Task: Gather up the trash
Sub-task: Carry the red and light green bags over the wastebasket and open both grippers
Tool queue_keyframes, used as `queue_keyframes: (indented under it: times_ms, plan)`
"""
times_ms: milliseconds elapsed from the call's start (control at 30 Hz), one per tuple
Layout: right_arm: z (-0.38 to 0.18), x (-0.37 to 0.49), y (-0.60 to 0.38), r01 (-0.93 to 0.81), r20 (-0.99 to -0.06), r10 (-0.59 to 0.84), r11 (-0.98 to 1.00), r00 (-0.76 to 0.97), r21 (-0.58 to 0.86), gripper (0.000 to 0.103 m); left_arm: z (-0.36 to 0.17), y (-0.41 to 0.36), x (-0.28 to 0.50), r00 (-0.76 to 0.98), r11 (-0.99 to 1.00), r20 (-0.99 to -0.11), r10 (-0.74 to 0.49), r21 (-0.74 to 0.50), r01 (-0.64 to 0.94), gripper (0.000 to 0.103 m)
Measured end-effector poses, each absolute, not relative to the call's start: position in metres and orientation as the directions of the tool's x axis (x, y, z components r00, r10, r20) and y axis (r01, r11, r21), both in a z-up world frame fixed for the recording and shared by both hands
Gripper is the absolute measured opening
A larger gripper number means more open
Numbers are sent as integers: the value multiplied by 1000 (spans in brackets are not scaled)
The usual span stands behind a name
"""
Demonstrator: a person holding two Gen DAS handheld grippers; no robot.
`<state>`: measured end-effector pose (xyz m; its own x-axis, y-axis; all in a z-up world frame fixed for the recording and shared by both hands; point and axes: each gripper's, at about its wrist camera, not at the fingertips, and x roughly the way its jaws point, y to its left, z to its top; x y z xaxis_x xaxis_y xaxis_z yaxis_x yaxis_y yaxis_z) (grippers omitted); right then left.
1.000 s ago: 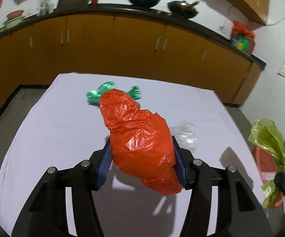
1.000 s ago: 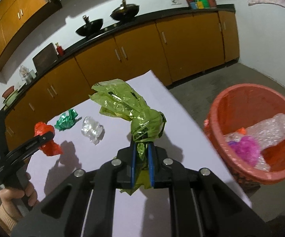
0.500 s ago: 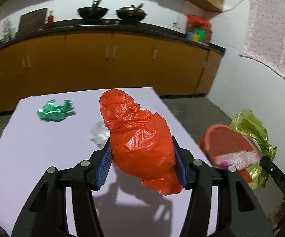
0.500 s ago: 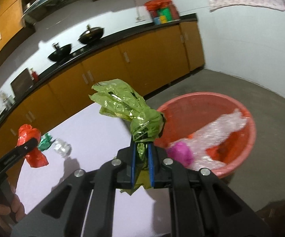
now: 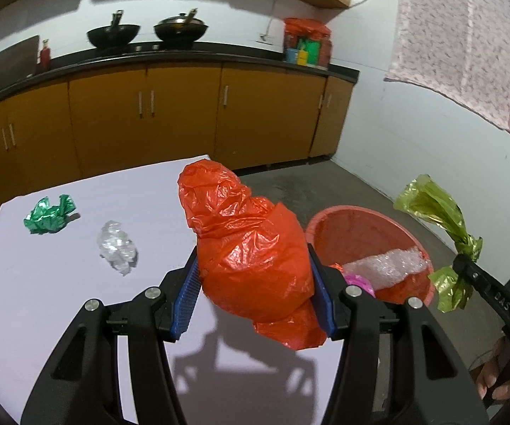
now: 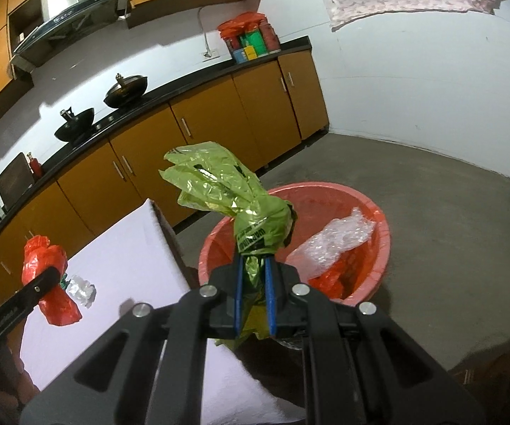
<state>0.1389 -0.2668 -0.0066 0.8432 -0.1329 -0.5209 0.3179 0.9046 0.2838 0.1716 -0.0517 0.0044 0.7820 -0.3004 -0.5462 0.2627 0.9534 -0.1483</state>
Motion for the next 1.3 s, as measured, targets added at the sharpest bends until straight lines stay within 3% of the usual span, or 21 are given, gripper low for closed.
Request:
queue_keyframes:
  times_ms: [733,1133,1233,1300]
  plan:
    - [-6,169,-316,347,-546,-170,907,821,238,12,-22,-154,198,657,874,-597,-460,-172,455,56]
    - [-16,206,-347,330,-558,-141,909,818,255,13,-47,-199,229,584,847,-653,-482,-175,502,57]
    - [-24,213,-357,327,-570,-103,894,815,307,18,-54,-203,238,566,847,-673,-476,-178,501,61]
    - [-28,213,-361,332,-570,-101,888,815,317,30,-58,-203,241,556,847,-683,-474,-180,500,62]
